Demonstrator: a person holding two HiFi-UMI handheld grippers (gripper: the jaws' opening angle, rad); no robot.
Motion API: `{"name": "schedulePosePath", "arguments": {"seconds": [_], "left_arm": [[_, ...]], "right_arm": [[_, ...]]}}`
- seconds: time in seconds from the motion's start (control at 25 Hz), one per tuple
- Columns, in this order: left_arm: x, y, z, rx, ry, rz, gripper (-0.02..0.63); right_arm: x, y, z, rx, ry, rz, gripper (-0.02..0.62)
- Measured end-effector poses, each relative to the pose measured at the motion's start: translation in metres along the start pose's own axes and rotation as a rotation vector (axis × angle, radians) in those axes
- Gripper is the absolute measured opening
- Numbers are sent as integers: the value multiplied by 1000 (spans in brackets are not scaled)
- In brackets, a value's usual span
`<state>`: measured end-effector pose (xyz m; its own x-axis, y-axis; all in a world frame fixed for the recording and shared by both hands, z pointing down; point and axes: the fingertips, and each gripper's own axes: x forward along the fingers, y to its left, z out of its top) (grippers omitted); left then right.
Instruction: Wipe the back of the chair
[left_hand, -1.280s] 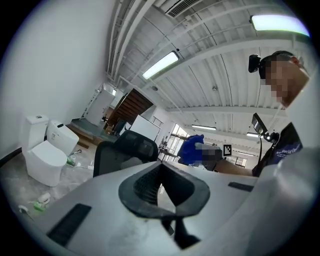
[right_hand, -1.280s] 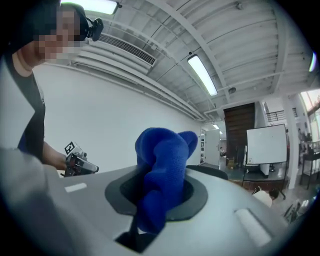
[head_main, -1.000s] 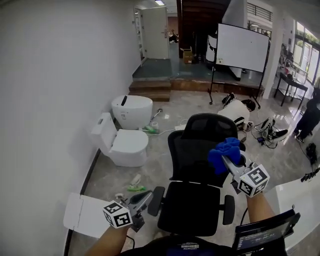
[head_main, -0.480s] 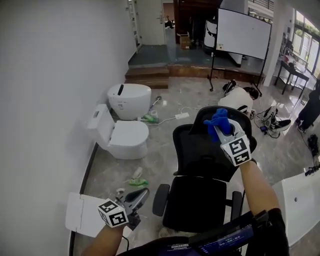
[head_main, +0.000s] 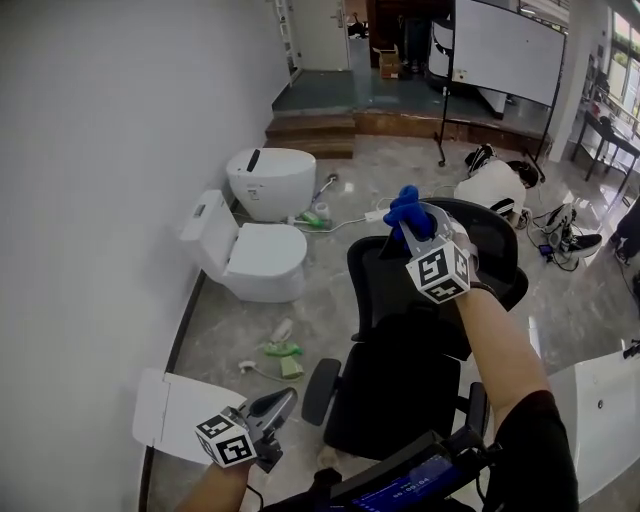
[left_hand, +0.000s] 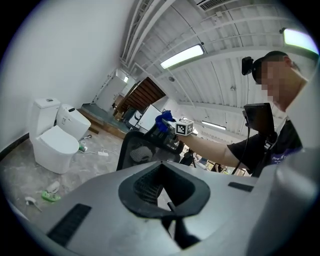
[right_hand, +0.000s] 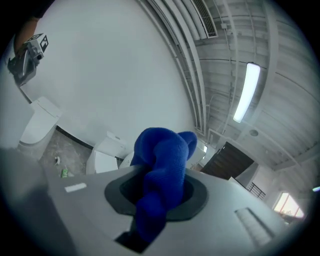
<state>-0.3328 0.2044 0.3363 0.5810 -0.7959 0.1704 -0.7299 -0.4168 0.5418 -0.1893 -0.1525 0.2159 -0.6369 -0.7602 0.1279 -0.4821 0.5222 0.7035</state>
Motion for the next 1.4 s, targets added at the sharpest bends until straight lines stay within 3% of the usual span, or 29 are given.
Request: {"name": "schedulePosePath", "arguments": {"seconds": [0.4,0.6,0.88,1.0,1.24,1.4], "left_arm": [[18,4,-6,4,20,-26,3],[38,1,-6,-5,32,-51,3],[55,1,7,-13,17,-66,3],[56,4,7,-10,19,-76,3],[49,6,5,-25,13,-68,3],[40,12,2,-35,8,-43,3]], "right_arm": [[0,-27,-60,-64,158,-53,78],[-52,-67,-120,-57,321,-109,78],[-116,-97,-158,-75,406,-145,78],[-112,-87,-136,-72,350,-144,78],[-35,17,-36,-157,98,36,78],[0,68,-26,-222,62,108,78]]}}
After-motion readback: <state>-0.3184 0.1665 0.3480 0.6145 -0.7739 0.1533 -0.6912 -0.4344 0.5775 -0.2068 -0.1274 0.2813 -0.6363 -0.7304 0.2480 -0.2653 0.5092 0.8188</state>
